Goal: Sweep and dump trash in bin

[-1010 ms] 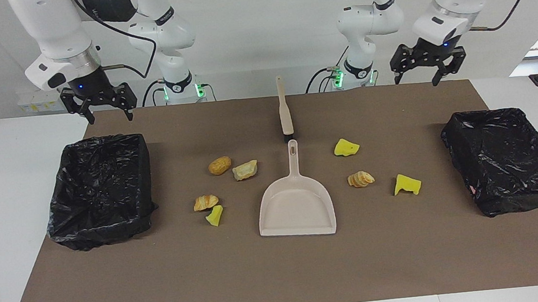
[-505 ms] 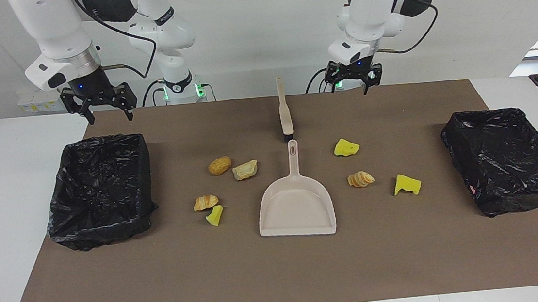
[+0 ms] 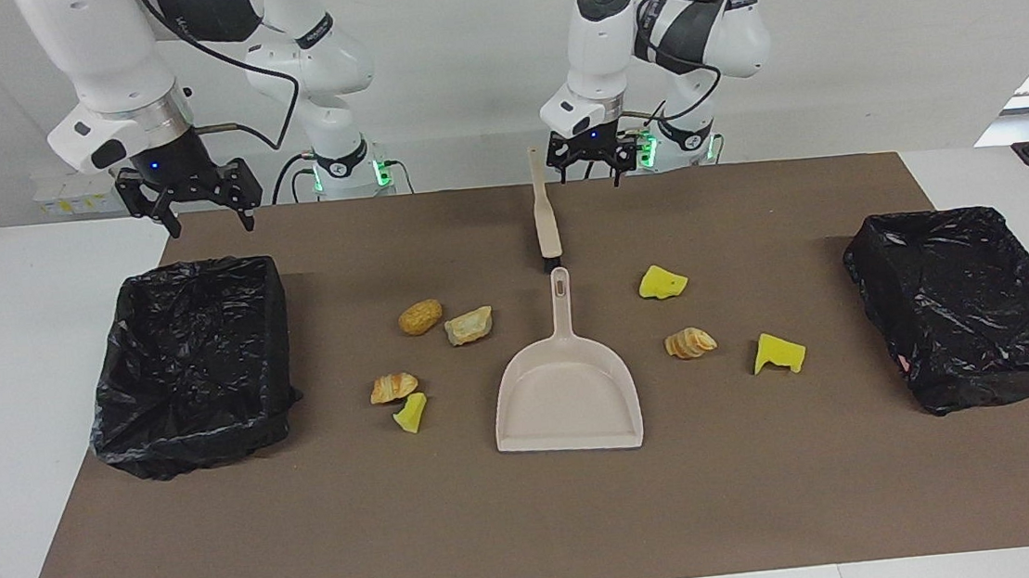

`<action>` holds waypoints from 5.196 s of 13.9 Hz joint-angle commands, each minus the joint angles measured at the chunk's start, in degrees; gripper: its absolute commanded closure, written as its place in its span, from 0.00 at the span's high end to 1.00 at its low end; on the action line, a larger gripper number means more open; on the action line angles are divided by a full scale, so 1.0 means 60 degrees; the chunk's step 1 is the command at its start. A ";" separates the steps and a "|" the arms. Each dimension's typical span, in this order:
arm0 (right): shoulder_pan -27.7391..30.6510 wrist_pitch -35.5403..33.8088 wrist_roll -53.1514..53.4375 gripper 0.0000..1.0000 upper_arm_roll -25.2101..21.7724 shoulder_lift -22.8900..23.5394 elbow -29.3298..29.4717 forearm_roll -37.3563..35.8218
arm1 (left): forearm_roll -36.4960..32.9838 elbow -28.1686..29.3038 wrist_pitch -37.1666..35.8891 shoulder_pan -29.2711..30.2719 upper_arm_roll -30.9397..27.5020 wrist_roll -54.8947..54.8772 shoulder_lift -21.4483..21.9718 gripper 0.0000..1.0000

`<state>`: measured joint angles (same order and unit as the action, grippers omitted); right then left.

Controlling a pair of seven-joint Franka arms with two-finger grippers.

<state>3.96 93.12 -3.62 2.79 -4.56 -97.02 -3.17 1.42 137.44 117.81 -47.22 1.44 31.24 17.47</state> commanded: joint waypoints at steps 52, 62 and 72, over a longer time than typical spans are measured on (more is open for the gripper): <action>-0.6622 0.6172 0.9187 0.97 0.0296 0.4230 -0.0881 -0.0980 | -0.0173 -0.3526 -0.0988 0.6829 -0.0342 -0.3756 -0.2971 0.00; -0.6651 0.6174 0.8865 0.19 0.0311 0.4290 -0.1101 -0.1244 | -0.0749 -0.3190 -0.0181 0.8340 -0.0342 -0.5149 -0.3674 0.00; -0.6388 0.4478 0.5271 0.00 0.0311 0.3032 -0.1071 -0.1479 | -0.0998 -0.2706 -0.0064 0.7651 -0.0328 -0.5178 -0.3484 0.00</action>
<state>-35.87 123.20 35.96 4.41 17.66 -102.29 -11.65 -3.24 119.50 116.33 0.23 0.11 0.29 -5.13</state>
